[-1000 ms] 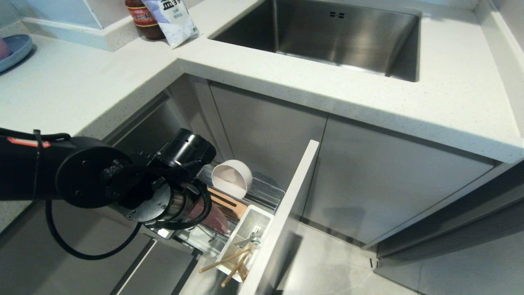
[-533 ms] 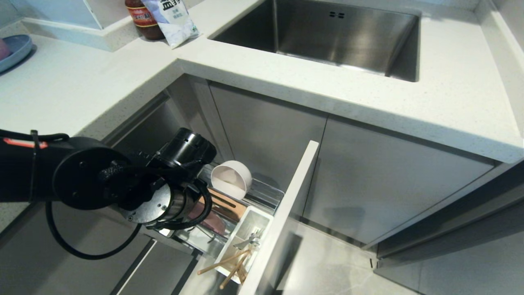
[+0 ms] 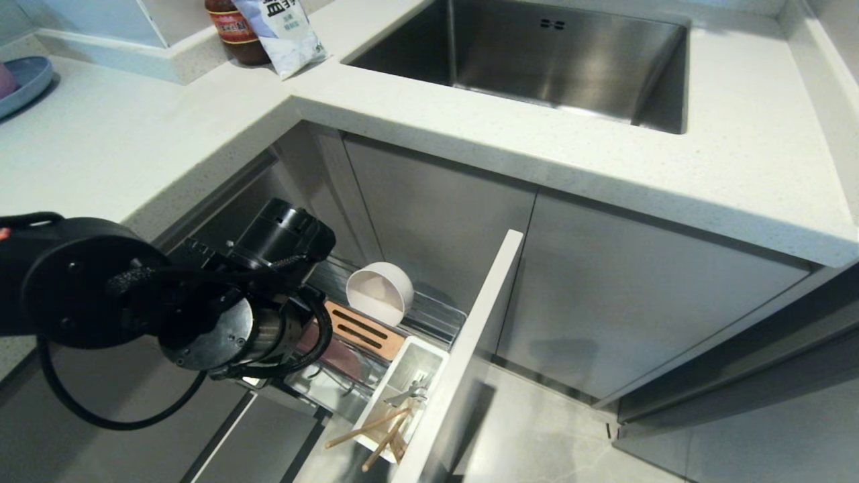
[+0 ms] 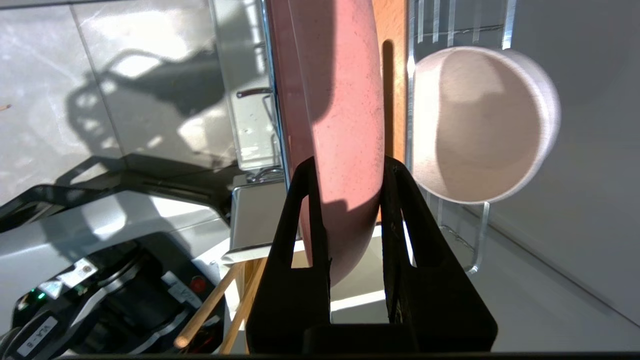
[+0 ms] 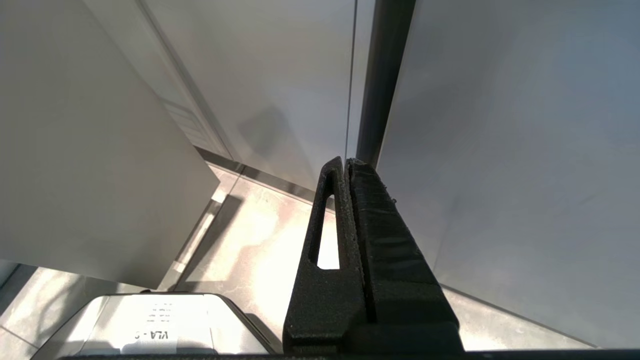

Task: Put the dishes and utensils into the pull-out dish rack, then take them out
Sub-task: Take the plate out of the cupboard

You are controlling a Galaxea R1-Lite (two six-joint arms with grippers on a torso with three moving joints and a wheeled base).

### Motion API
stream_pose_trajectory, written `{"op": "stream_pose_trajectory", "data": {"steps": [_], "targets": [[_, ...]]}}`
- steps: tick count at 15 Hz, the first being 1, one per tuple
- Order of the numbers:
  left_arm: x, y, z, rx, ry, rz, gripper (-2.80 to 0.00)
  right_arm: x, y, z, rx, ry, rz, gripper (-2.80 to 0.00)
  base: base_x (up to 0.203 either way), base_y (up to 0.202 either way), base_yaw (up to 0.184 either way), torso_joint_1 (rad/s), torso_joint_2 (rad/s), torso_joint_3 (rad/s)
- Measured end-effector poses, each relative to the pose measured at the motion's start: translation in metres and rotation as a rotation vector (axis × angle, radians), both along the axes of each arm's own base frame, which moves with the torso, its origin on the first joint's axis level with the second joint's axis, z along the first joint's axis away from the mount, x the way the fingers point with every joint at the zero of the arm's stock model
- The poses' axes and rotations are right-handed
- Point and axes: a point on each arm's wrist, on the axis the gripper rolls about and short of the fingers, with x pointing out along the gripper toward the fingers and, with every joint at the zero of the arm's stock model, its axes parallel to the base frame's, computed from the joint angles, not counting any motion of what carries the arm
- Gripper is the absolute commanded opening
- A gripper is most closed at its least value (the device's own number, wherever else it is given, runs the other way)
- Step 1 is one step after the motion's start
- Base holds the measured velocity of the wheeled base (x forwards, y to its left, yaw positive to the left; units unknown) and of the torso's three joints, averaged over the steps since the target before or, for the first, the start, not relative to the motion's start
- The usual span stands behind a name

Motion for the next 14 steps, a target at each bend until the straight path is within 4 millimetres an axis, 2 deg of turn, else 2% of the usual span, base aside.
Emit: {"op": "stream_pose_trajectory", "data": {"steps": [5, 10, 14], "targets": [[-0.022, 0.003, 0.017, 0.006, -0.034, -0.024, -2.80, 0.000, 0.000, 0.000, 0.000, 0.000, 0.000, -2.80, 0.000, 0.000, 0.000, 0.000, 0.00, 0.000], [-0.056, 0.010, 0.040, -0.018, -0.068, -0.095, -2.80, 0.000, 0.000, 0.000, 0.000, 0.000, 0.000, -2.80, 0.000, 0.000, 0.000, 0.000, 0.00, 0.000], [-0.087, 0.024, 0.068, -0.060, -0.170, -0.181, -2.80, 0.000, 0.000, 0.000, 0.000, 0.000, 0.000, -2.80, 0.000, 0.000, 0.000, 0.000, 0.00, 0.000]]}}
